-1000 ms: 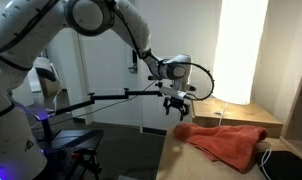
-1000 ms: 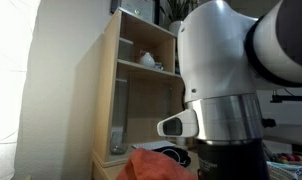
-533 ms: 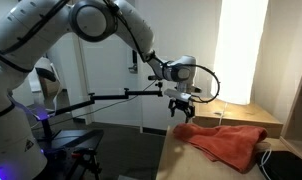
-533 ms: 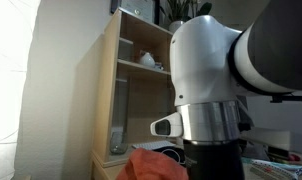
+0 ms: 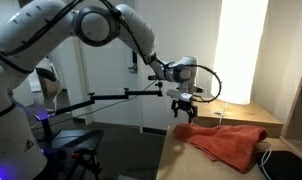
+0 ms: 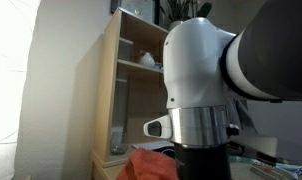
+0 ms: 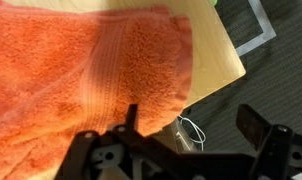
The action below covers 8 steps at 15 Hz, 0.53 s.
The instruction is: Unfold the orange towel
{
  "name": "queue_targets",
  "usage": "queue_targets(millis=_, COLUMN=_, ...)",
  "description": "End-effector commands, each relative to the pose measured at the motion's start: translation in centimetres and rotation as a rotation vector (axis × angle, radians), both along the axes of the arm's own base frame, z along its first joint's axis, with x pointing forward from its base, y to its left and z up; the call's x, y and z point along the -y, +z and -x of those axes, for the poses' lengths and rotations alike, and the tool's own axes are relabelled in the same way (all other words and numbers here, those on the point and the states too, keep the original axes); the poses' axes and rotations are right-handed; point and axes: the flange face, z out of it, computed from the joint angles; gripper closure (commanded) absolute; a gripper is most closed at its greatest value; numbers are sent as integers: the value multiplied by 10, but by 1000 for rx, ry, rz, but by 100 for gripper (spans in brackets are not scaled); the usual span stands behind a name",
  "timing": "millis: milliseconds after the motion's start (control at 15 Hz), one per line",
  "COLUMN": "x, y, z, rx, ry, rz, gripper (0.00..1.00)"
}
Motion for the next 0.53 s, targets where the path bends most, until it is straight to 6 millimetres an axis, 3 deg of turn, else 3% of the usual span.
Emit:
queue_targets(millis=0, x=-5, y=0, z=-8, rx=40, ry=-50, rz=46, gripper=0)
queue_targets(millis=467, x=-4, y=-4, z=-5, rx=27, ry=-38, rz=35, gripper=0)
